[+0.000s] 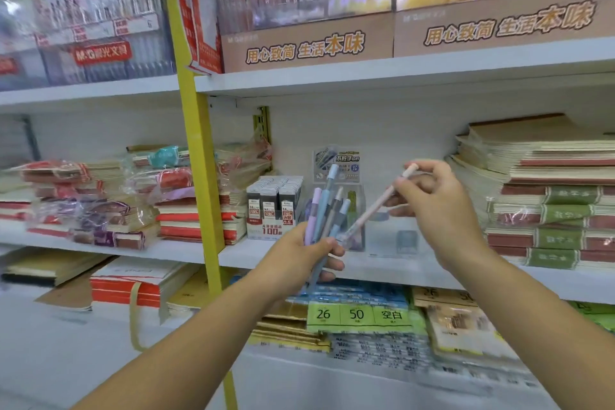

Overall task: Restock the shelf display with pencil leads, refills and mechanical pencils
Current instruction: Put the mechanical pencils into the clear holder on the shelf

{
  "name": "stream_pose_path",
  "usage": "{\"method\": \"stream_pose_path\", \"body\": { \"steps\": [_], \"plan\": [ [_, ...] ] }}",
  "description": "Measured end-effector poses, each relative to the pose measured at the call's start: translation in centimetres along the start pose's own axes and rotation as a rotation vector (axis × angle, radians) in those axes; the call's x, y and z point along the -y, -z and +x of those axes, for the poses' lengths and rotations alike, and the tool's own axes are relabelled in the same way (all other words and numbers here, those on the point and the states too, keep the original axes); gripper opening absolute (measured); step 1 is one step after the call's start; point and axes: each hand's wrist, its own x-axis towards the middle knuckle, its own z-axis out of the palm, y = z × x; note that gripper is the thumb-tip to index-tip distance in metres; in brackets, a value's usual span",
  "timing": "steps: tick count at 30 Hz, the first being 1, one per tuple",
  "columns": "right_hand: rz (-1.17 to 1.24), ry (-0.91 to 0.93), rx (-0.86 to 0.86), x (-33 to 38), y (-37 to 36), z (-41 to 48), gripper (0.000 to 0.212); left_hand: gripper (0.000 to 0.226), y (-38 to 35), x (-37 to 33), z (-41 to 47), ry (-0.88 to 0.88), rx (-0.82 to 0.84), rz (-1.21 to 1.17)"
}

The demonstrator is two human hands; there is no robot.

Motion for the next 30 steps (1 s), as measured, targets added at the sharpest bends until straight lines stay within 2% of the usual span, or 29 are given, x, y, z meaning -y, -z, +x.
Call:
{"method": "stream_pose_path", "body": {
  "steps": [3, 5, 8, 12, 19, 30],
  "plan": [
    [-0.169, 0.191, -0.068, 1.0, 0.8, 4.8, 0.022, 0.013, 0.4, 0.1, 2.3, -0.019, -0.058, -0.075],
    [-0.355, 0.240, -0.035, 0.6, 0.7, 8.1, 0.023, 0.013, 0.2, 0.6, 3.6, -0.036, -0.098, -0.129],
    [-0.634, 0.176, 0.103, -1.2, 0.2, 12.5, 0.020, 0.012, -0.5, 1.2, 5.6, -0.062, -0.120, -0.209],
    [-0.770, 0.136, 0.254, -4.2, -1.2, 15.8, 0.018, 0.013, -1.5, 1.3, 8.0, -0.089, -0.126, -0.260],
    [-0.800, 0.125, 0.346, -8.1, -2.1, 17.3, 0.017, 0.016, -2.2, 2.4, 9.8, -0.092, -0.160, -0.277],
    [-0.785, 0.253, 0.254, -10.1, -2.2, 17.2, 0.033, 0.022, -2.1, 5.0, 10.9, -0.050, -0.159, -0.295]
  ]
}}
